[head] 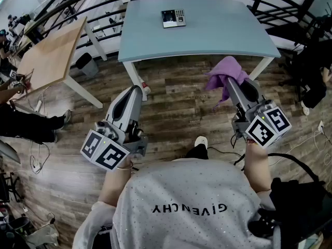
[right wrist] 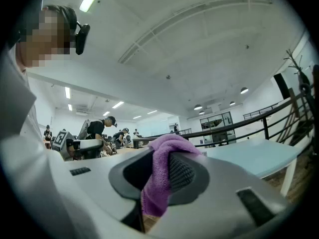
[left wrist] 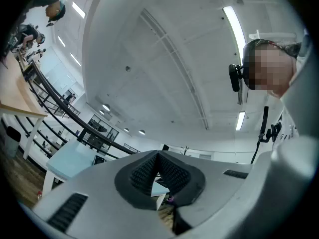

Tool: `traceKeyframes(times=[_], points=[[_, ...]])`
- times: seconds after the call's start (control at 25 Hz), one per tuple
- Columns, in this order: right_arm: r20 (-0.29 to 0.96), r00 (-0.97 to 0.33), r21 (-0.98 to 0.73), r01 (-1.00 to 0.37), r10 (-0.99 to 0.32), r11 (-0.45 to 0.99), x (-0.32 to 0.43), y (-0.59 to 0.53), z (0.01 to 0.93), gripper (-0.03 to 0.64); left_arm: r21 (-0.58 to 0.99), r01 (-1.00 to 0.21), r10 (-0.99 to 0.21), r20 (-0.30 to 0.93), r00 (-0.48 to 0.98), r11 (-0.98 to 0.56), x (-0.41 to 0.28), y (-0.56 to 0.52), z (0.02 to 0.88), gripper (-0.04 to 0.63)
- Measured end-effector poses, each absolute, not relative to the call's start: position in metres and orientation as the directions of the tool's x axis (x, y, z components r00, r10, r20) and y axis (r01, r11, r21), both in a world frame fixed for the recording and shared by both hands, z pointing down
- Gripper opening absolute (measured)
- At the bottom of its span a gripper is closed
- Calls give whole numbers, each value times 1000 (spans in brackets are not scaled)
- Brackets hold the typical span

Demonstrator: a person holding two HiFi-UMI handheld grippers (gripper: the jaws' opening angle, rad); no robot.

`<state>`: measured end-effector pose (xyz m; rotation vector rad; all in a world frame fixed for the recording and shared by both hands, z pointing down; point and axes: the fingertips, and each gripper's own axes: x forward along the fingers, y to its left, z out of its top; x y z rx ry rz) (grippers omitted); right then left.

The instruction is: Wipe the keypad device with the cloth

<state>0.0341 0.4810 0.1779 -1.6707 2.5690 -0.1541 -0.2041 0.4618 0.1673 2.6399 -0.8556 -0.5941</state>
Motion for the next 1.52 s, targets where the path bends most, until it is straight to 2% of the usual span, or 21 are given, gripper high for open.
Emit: traceKeyframes(times=[0.56,0.8,1.16,1.28,1.52], points=[[2,-400,-92,-913,-917,398,20,476,183,71,417,-442,-583,-318,748,-794,-207,464,169,0],[12,-403,-145,-906,-915,397,18,451,199,72,462,-463,-630,-322,707,-756,-216,437,173,-2],[7,-437,-200,-882,-899,427,59,314,192,71,375,-536,-646,-299,702,-756,-180,336,163,-1],[-7,-496,-168,-855,-868,490,74,265,182,71,371,-590,-690,-261,675,-717,-165,295,163,0],[-29,-534,-149,-834,-845,532,100,175,173,71,392,-603,-716,-290,636,-695,-141,224,161,0]])
